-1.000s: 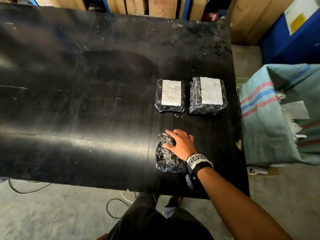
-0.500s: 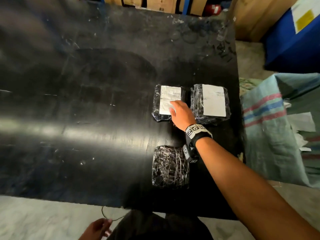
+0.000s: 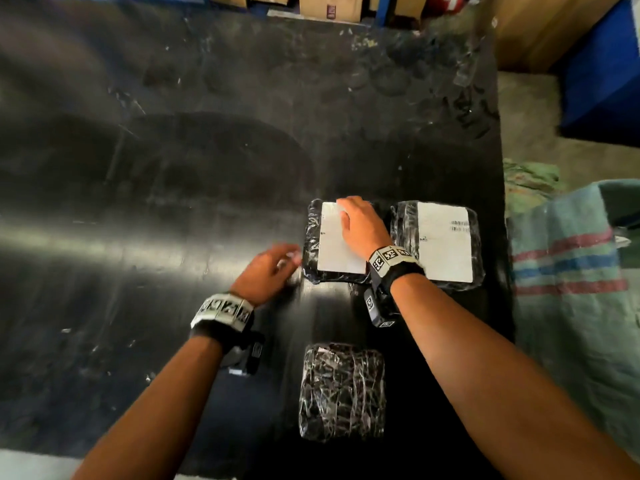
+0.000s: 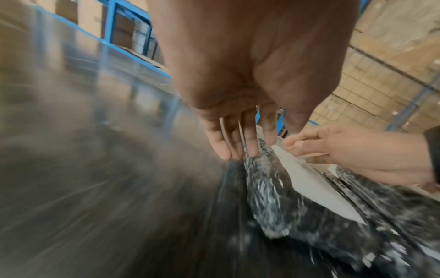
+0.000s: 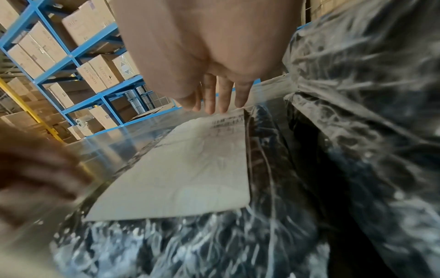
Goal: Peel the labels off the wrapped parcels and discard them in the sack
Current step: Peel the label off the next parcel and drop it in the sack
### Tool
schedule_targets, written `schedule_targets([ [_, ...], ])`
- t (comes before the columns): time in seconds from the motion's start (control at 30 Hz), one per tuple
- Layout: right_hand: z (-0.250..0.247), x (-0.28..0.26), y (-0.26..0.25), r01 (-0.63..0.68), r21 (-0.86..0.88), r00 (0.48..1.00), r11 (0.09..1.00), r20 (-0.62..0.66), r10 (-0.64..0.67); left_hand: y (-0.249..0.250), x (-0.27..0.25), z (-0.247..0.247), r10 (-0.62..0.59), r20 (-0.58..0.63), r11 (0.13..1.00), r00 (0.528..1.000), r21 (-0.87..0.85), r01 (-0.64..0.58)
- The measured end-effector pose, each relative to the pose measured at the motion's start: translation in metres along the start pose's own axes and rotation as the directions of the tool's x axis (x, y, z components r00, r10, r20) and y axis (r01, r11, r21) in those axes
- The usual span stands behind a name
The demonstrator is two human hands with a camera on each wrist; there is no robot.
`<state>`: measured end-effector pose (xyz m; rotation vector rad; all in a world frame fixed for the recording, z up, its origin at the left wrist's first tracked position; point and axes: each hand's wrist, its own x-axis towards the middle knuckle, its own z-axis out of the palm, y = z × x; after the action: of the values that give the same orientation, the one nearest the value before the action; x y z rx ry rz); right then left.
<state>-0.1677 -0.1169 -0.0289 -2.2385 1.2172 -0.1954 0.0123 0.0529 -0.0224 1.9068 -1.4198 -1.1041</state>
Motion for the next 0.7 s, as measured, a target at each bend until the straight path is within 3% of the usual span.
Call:
schedule_targets([
  [0.13,0.004,0.018,0.001,0.021,-0.018,1.0,1.0,-0.002,-0.021,0.013,0.073,0.006,0.131,-0.081,0.99,0.988,0.058,-0.127],
  [0.23,0.009,0.03,0.002,0.034,-0.08,0.999,0.996,0.006,-0.033,0.006,0.107,0.018,0.131,-0.081,0.988,0.988,0.091,-0.123],
  [0.43,0.018,0.037,0.001,0.054,-0.165,0.999,0.985,0.012,-0.053,-0.01,0.12,0.038,0.091,-0.113,0.994,0.989,0.07,-0.084],
  [0.7,0.012,0.036,-0.007,0.043,-0.156,0.999,0.987,-0.018,-0.046,-0.019,0.123,0.047,0.056,-0.144,0.993,0.988,0.111,-0.04],
])
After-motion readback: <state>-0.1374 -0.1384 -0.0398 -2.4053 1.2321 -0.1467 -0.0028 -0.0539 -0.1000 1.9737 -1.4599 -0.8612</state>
